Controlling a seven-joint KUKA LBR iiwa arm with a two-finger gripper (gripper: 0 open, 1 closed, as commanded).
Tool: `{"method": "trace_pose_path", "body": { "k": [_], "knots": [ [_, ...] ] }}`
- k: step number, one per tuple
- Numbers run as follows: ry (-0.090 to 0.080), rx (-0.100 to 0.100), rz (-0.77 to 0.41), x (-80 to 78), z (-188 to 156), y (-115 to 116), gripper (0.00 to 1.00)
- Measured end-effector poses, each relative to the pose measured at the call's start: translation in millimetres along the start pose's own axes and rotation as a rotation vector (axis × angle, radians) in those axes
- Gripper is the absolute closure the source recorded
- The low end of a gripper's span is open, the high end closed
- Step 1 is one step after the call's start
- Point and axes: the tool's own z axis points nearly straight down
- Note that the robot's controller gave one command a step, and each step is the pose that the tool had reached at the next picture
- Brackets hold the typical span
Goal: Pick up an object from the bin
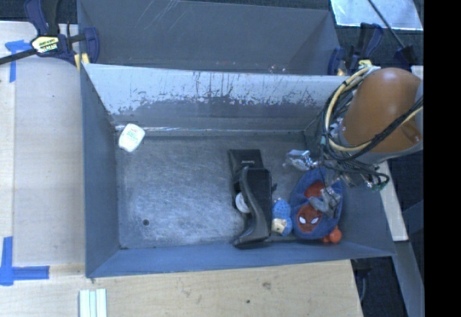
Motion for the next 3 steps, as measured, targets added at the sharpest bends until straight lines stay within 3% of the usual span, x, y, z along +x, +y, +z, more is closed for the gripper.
{"method": "trace_pose_path", "body": {
  "k": [1, 2, 3],
  "knots": [
    [-0.007, -0.01, -0.503, -23.0, 18.6, -18.5, 0.0],
    [-0.018, -0.003, -0.504, -26.1, 17.2, -18.3, 1.0],
    [-0.019, 0.0, -0.502, -26.7, 15.7, -19.8, 0.0]
  ]
}}
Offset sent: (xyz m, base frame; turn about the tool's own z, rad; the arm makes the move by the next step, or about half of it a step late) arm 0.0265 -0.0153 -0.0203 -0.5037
